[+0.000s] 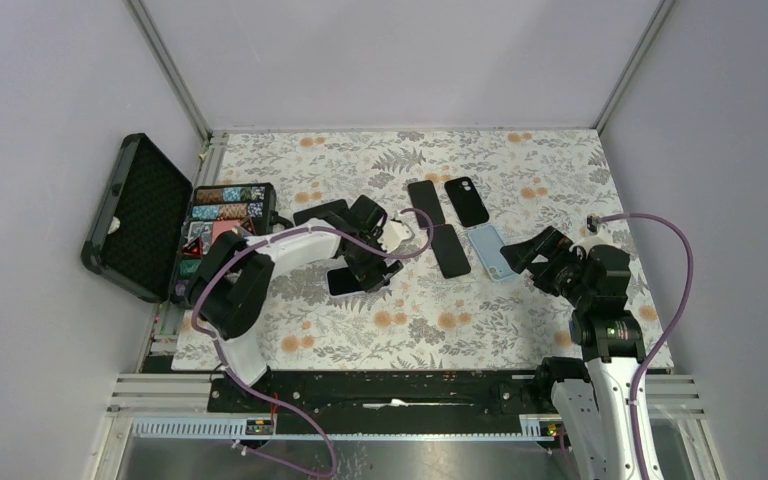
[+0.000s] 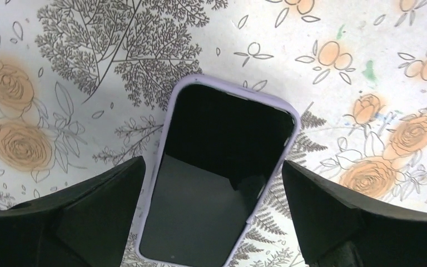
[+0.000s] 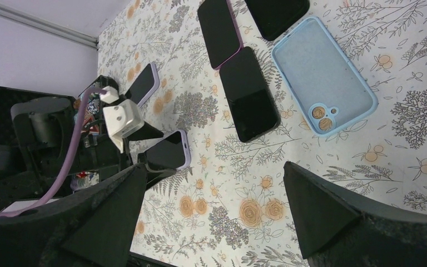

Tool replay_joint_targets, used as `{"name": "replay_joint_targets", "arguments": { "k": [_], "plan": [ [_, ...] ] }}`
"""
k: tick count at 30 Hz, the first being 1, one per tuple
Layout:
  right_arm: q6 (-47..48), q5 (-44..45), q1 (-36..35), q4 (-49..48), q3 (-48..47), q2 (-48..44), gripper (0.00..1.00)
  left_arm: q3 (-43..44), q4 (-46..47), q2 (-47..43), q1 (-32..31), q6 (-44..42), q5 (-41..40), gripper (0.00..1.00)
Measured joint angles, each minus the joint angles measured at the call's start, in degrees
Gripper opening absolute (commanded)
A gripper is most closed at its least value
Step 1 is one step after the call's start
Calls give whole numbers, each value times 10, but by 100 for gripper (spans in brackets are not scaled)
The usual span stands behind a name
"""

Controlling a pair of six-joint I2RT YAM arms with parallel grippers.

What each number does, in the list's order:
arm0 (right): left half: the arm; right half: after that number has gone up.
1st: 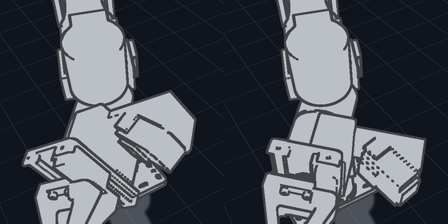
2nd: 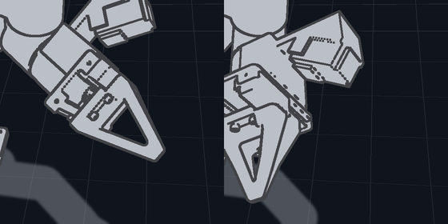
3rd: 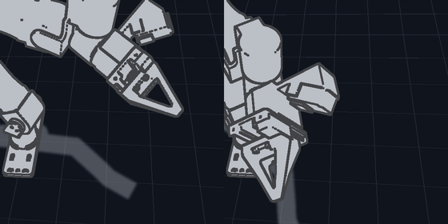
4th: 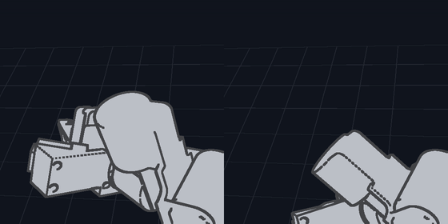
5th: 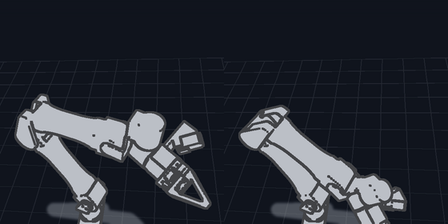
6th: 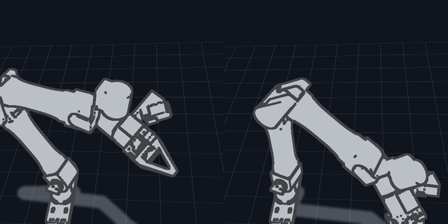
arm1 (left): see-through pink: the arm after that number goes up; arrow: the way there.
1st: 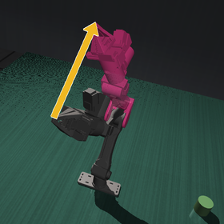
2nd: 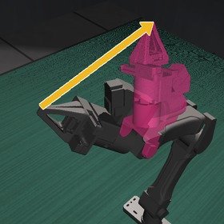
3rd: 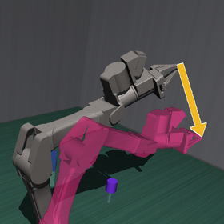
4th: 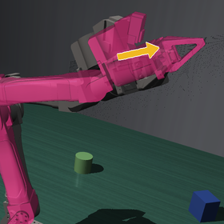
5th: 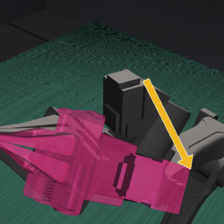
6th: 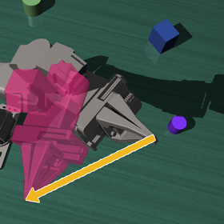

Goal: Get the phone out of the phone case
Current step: Pick up the phone at the center of the board.

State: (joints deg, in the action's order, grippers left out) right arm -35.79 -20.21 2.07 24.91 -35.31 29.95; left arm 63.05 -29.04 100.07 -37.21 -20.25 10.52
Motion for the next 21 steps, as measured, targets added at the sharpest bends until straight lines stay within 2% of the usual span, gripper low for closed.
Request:
{"name": "replay_joint_targets", "arguments": {
  "k": [9, 15, 21],
  "plan": [
    [0, 0, 0, 0, 0, -3, 100, 61, -36, 66, -2, -14, -10, 98],
    [0, 0, 0, 0, 0, -3, 100, 70, -48, 73, -11, -9, -19, 76],
    [0, 2, 0, 0, 0, -3, 100, 86, -59, 83, -15, 23, -34, 65]
  ]
}}
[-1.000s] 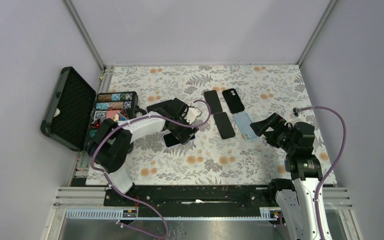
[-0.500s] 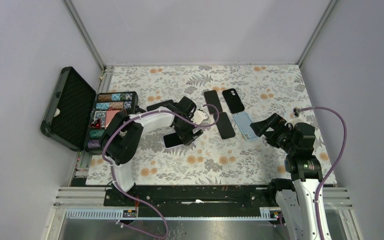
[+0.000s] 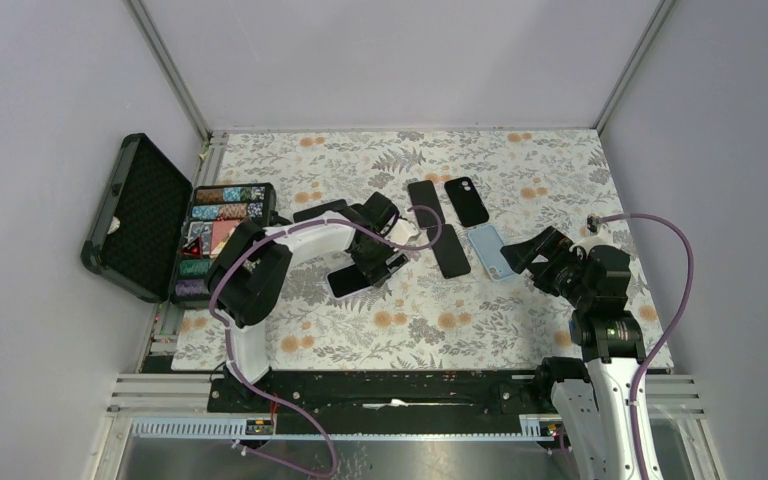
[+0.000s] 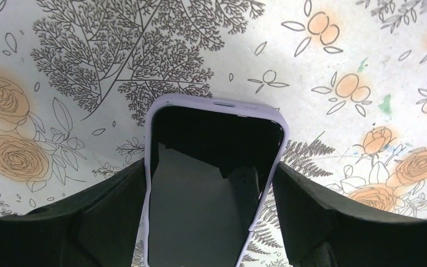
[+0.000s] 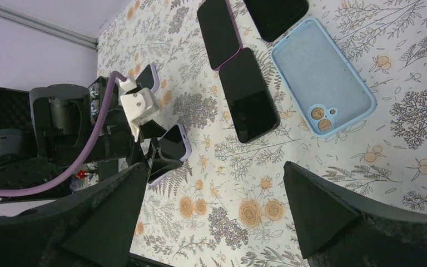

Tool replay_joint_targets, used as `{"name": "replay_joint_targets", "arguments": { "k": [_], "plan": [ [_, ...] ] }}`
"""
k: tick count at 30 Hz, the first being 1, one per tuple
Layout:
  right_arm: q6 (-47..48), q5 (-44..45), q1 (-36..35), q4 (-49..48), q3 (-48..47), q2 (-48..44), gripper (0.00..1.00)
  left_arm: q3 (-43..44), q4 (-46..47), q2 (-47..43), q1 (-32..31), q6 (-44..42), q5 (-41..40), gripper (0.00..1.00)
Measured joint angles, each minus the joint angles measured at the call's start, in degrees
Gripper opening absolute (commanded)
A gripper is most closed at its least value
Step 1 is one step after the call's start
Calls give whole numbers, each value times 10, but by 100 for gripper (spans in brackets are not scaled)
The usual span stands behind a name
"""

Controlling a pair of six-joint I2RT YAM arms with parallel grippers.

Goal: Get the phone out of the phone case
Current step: Pick up the phone at the center of the board.

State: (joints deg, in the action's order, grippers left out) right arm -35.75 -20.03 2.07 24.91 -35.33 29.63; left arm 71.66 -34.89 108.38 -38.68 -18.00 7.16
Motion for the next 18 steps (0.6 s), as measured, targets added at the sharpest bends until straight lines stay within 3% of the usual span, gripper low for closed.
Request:
{"name": "replay_joint_targets", "arguments": {
  "k": [6, 13, 18],
  "plan": [
    [0, 7, 0, 0, 0, 3, 100, 0, 12, 0, 0, 58, -6, 44],
    [-4, -42, 0, -57, 45, 14, 96, -10, 47, -7, 0, 181, -31, 42],
    [-43, -89, -4, -175, 159, 6, 96, -62, 112, -42, 2, 292, -33, 36]
  ]
}}
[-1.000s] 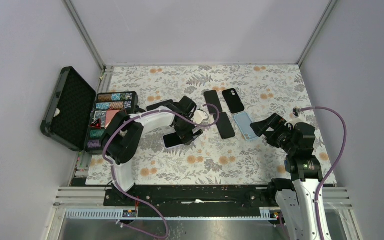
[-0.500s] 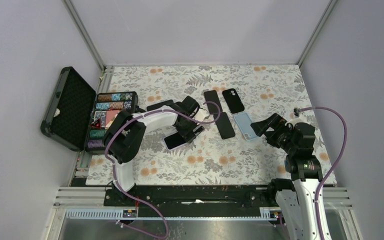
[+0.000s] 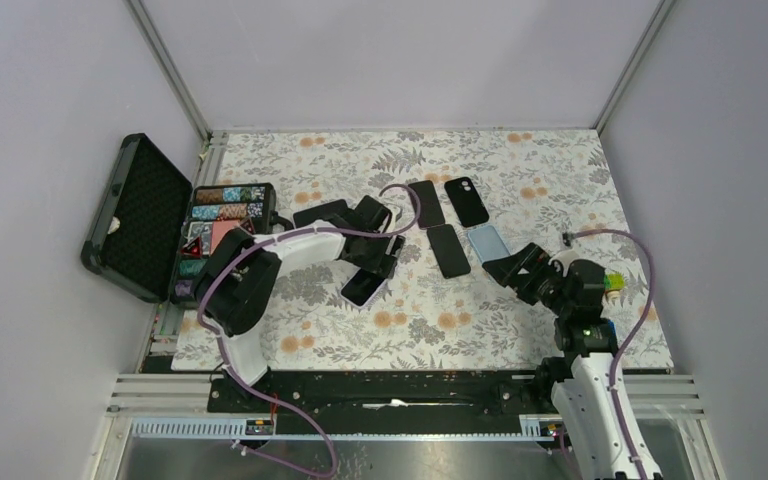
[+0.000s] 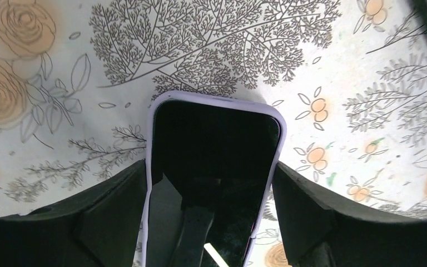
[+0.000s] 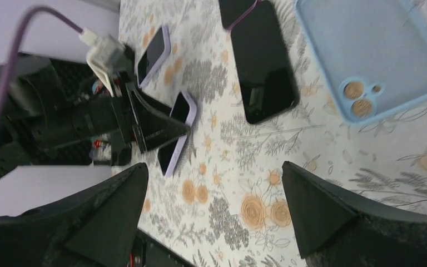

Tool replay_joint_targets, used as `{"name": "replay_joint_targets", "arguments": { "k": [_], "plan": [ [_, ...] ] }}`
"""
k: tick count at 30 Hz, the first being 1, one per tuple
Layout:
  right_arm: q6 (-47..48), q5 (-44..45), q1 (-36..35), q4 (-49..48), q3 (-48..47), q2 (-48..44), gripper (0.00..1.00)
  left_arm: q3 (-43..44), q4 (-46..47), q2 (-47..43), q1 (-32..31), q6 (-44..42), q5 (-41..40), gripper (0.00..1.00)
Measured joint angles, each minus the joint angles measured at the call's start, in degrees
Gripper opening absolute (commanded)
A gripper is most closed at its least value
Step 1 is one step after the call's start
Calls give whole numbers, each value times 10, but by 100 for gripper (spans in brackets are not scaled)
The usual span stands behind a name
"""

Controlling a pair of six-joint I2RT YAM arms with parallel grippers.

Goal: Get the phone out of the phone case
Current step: Pick up the phone at the center of the board.

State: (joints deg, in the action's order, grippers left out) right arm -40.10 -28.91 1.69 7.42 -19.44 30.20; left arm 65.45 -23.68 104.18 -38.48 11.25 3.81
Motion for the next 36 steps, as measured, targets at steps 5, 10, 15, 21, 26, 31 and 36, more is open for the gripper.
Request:
{"name": "replay_joint_targets", "arguments": {
  "k": [5, 10, 15, 21, 26, 31, 36],
  "plan": [
    [-30, 12, -103, -91, 67, 9, 98, -42, 43, -34, 0, 83, 4, 33],
    [-36, 85, -268, -181, 71, 82, 93, -82, 97, -60, -1, 148, 5, 29],
    [-32, 203, -416, -283, 71, 227, 90, -119, 148, -74, -2, 206, 4, 29],
    [-32, 294, -525, -383, 27, 412, 88, -155, 195, -95, -2, 250, 3, 30],
    [-51, 315, -567, -470, -35, 516, 88, -175, 220, -106, -3, 274, 6, 29],
    [-85, 325, -569, -510, -69, 585, 80, -190, 235, -119, -2, 287, 12, 28],
    [-102, 329, -569, -528, -78, 620, 56, -203, 243, -141, 1, 296, 21, 28]
  ]
}}
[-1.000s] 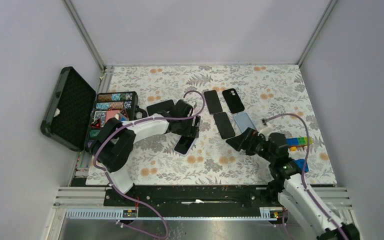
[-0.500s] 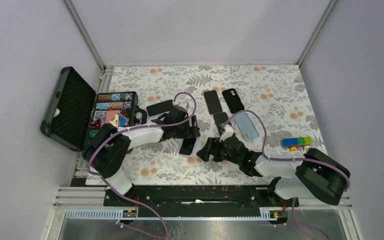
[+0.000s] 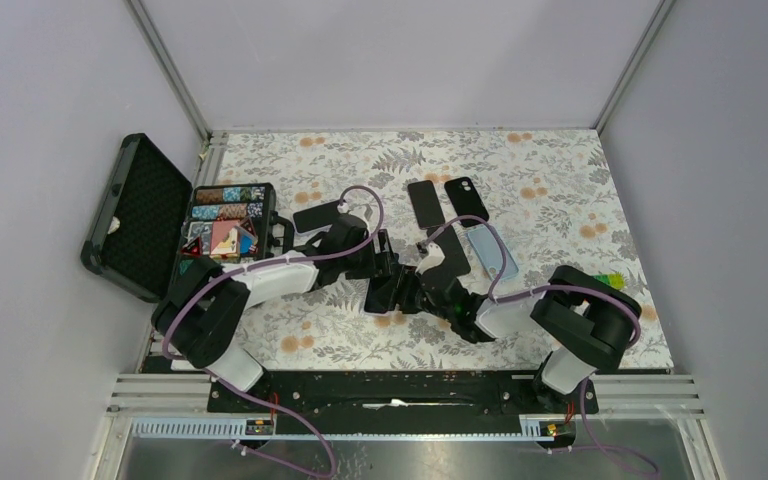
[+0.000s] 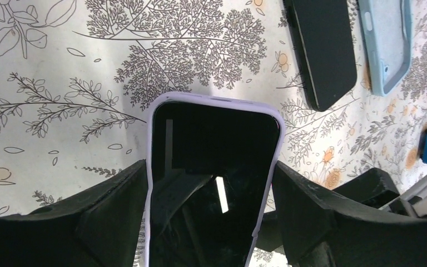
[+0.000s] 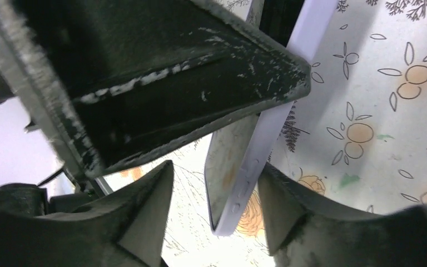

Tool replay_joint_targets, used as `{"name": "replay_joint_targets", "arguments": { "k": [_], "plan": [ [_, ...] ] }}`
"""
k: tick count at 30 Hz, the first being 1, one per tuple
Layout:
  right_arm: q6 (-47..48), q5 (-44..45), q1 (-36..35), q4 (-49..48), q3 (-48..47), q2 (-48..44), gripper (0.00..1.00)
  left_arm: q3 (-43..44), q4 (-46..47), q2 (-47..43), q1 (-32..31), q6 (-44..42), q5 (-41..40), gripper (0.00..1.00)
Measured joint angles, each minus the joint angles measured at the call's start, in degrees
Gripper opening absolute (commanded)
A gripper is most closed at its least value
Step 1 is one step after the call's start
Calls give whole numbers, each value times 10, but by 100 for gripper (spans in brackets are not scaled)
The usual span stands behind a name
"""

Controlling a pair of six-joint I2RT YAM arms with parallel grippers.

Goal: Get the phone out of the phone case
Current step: Pick up the phone at the center of the board.

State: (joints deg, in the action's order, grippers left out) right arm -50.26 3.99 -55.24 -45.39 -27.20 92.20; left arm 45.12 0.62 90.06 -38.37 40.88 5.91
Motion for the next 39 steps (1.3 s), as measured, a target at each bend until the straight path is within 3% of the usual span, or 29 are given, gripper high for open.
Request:
{"name": "replay_joint_targets", "arguments": {
  "k": [7, 11, 15, 18, 27, 33, 39],
  "plan": [
    [-17, -1, 0, -20, -11, 32, 29, -21, 13, -23, 14, 12, 15, 32],
    [-35, 1, 1, -22, -10, 37, 0, -43, 35, -42, 19, 16, 20, 53],
    [-32, 0, 1, -43, -3, 36, 0, -80, 77, -77, 25, 8, 26, 85],
    [-18, -3, 1, -52, 11, 19, 0, -95, 92, -99, 23, -14, 39, 98],
    [56, -26, 1, 28, 24, -158, 0, -104, 101, -264, 21, -88, 17, 99],
    [115, -70, 0, 167, -19, -286, 0, -129, 142, -380, 22, -127, 28, 99],
    [173, -91, 5, 314, -95, -385, 0, -88, 126, -400, 31, -102, 76, 99]
  ]
}}
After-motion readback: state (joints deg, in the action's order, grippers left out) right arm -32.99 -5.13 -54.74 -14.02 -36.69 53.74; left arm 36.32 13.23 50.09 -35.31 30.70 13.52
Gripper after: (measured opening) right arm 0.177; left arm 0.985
